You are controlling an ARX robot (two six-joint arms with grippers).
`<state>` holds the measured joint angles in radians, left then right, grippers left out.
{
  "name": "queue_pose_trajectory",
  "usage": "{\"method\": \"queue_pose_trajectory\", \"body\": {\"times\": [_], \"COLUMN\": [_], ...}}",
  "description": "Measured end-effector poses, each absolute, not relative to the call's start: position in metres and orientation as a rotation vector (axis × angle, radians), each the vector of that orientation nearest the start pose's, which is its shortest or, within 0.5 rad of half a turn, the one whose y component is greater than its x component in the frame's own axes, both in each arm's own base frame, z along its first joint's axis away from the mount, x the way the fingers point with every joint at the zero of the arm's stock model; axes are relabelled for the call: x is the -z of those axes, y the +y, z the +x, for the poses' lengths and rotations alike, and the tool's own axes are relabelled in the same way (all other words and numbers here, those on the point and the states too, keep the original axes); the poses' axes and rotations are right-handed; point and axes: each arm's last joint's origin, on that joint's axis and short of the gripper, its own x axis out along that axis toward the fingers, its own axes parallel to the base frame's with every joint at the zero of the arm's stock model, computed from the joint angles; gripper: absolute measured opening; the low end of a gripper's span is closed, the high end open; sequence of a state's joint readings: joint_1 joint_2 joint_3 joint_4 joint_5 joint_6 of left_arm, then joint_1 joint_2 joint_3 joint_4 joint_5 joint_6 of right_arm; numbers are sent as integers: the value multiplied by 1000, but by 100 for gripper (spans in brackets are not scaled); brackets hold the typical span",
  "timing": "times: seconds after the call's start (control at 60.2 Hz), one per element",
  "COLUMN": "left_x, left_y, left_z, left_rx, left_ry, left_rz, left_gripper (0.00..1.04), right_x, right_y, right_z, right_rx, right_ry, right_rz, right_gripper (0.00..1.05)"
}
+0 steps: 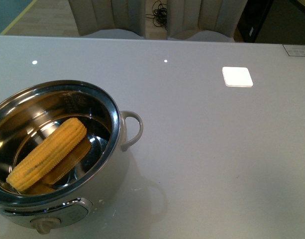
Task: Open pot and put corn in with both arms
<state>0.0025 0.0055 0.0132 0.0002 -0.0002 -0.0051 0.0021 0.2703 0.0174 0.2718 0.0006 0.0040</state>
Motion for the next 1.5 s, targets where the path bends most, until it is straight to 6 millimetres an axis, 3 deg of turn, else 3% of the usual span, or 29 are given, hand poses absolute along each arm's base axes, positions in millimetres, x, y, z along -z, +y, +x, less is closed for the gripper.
{"method": "queue_pose_trajectory", "body": {"times": [0.748,1.262,1.495], "left_x": [-168,-168,-168], "left_y": [0,0,0], "left_z": [97,97,97], "left_rx": [-3,-3,-3], "left_ry": [-8,-8,-8], "left_rz": [-5,-5,-5], "left_gripper": [98,98,98], "right_x": [-169,-169,-169], "right_y": [0,0,0], "right_z": [97,97,97], "right_rx": [-1,-1,-1], "right_ry": [-13,-13,-13], "right_rz": [4,3,3], "right_gripper": [2,97,96]}}
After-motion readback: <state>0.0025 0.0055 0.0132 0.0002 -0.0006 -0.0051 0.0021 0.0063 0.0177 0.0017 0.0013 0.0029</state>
